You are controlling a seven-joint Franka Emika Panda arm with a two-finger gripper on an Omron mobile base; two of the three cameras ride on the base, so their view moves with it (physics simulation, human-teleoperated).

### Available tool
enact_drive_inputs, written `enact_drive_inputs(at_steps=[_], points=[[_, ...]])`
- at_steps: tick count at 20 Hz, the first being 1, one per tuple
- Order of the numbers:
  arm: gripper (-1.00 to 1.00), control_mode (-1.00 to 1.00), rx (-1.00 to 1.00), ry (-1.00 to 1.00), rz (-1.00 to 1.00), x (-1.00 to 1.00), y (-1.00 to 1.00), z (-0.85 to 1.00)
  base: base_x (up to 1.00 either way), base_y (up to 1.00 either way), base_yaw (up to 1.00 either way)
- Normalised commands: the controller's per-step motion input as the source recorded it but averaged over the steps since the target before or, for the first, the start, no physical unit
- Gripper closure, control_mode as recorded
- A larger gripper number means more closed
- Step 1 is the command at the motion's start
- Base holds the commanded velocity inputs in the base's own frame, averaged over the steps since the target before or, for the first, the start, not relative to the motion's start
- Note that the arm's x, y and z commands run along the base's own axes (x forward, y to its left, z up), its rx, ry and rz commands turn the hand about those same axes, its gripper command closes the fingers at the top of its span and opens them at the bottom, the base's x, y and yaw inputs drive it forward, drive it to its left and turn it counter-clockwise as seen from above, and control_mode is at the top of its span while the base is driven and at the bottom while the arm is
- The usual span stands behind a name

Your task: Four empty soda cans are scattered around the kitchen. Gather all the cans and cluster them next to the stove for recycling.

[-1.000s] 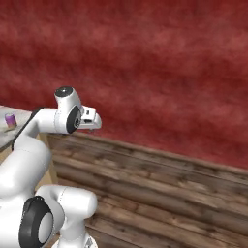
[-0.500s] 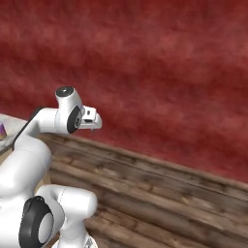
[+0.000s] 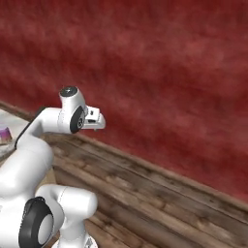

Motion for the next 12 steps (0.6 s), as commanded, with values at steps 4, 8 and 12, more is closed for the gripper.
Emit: enact_drive_inputs(at_steps=[4,8,12], points=[[-1.0,1.0,0.0,0.0,0.0,0.0,0.0,0.0,0.38,-0.13,0.45],[-1.0,1.0,0.0,0.0,0.0,0.0,0.0,0.0,0.35,-0.17,0.39],[-1.0,1.0,0.0,0.0,0.0,0.0,0.0,0.0,0.34,-0.18,0.36]])
